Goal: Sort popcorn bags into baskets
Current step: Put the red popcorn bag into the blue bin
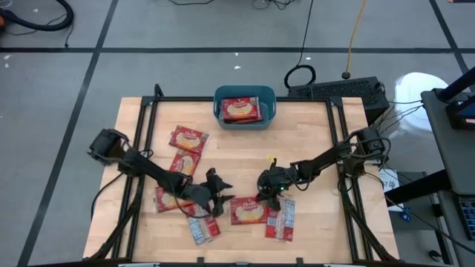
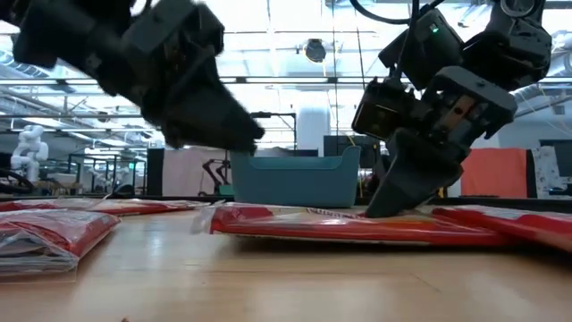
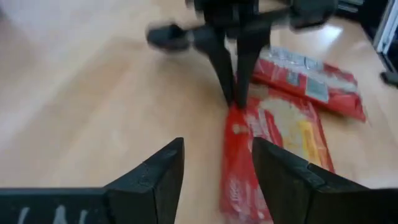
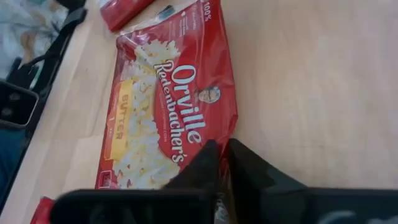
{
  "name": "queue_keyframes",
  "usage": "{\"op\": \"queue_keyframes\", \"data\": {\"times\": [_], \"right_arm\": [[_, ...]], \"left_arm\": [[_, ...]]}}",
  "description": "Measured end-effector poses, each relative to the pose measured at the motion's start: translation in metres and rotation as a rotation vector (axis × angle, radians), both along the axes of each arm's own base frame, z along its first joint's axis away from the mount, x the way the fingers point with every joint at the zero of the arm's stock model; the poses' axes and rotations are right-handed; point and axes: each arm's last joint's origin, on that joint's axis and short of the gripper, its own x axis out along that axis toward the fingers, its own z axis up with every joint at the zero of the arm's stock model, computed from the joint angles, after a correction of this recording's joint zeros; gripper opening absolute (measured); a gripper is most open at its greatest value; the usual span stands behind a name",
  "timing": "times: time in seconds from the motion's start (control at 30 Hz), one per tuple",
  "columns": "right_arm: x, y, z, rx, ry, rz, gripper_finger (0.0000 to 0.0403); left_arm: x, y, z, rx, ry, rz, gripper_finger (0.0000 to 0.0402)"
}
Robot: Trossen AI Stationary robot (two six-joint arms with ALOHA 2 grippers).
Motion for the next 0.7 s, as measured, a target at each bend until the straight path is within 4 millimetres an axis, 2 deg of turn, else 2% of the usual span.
{"op": "queue_keyframes", "data": {"times": [0.23,0.57,0.7], "right_arm": [[0.000,-0.002,0.014,-0.037,-0.073,0.004,0.0012],[-0.005,-0.009,0.056,-0.248,-0.250,-0.068,0.0001],[-0.008,-0.013,0.068,-0.351,-0.287,-0.126,0.0000]], "left_arm": [[-0.005,0.014,0.031,0.129,-0.058,0.039,0.0179],[-0.001,0.026,0.036,0.095,-0.095,0.092,0.0175],[0.001,0.026,0.041,0.141,-0.133,0.081,0.0175]]}}
